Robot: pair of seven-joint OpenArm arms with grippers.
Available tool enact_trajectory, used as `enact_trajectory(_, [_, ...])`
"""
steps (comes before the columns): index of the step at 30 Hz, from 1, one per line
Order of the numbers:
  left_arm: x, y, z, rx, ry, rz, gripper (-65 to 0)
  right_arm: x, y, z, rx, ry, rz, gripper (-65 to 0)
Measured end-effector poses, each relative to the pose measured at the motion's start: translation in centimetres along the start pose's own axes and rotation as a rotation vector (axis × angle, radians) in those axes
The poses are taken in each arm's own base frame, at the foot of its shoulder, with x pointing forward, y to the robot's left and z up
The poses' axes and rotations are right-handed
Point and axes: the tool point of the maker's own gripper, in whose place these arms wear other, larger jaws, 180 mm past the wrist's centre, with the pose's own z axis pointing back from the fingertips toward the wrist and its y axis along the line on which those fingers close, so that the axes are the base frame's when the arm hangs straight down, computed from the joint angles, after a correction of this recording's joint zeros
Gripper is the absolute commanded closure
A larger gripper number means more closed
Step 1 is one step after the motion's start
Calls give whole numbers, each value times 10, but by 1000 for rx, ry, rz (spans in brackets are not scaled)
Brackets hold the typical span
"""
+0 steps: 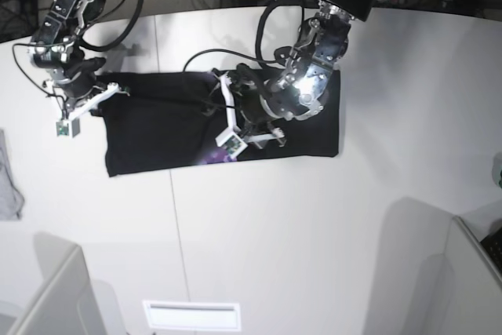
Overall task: Fold the T-shirt properly
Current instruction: 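Release the folded end and raise the left gripper away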
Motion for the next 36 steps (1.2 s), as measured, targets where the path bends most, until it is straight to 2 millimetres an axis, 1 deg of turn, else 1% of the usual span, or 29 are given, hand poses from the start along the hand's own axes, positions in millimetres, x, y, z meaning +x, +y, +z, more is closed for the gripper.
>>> enact_trajectory(2, [5,-10,-6,-26,0,-26,-375,-1,0,0,0,3,-1,0])
enact_trajectory(4, [9,-14,-6,-34,-12,-25,-374,-1,0,0,0,3,-1,0])
enact_trajectory(6, [13,-12,0,-22,-24,-41,-374,-3,-1,1,-3,8,1,0])
enact_trajectory(7, [19,-11,4,-16,-40,-51,-372,-3,-2,1,-3,9,1,0])
enact_trajectory(9, [38,-10,17,-1,-103,-74,-362,-2,-1,0,-2,6,0,0])
enact_trajectory(10, [45,-8,26,9,-140,-71,-329,-1,-1,0,-2,4,1,0])
enact_trajectory(11, [48,-4,34,17,-171,-50,-276,1,-1,0,-2,1,1,0])
enact_trajectory(12, [45,3,41,43,-185,-19,-199,2,-1,0,-3,-3,1,0])
enact_trajectory(14, [18,24,50,118,-139,47,-15,3,-1,0,-3,-6,-1,0])
enact_trajectory(15, [4,30,52,140,-97,56,0,4,-1,0,-1,-6,-1,0])
enact_trajectory(16, [-5,32,53,148,-76,60,0,4,0,0,0,-7,-2,0])
enact_trajectory(17, [-8,31,53,147,-70,64,0,4,1,-1,2,-8,-1,0])
enact_trajectory(19, [-9,25,48,117,-85,85,0,4,1,-1,3,-8,-1,0])
enact_trajectory(20, [-13,23,44,106,-71,88,0,4,1,-1,1,-8,0,0])
enact_trajectory(24, [-37,16,32,85,12,88,0,13,2,-3,7,-25,-4,0])
enact_trajectory(25, [-39,10,30,72,26,61,0,14,3,-5,14,-25,-11,0])
enact_trajectory(28, [-28,-16,22,-2,3,35,0,14,3,-7,13,-24,-13,0])
enact_trajectory(30, [-25,-21,21,-16,-9,39,0,16,2,-8,12,-26,-17,0])
enact_trajectory(31, [-26,-18,22,-7,-6,38,0,17,1,-11,12,-22,-22,0])
enact_trajectory(32, [-29,-10,27,14,-4,39,0,15,1,-14,17,-3,-27,0])
enact_trajectory(33, [-31,2,35,46,-6,43,0,13,3,-18,23,24,-32,0])
enact_trajectory(34, [-31,16,46,90,-18,59,0,12,4,-20,30,47,-35,-20])
enact_trajectory(36, [-27,46,74,193,-72,104,0,17,7,-23,38,68,-36,-153])
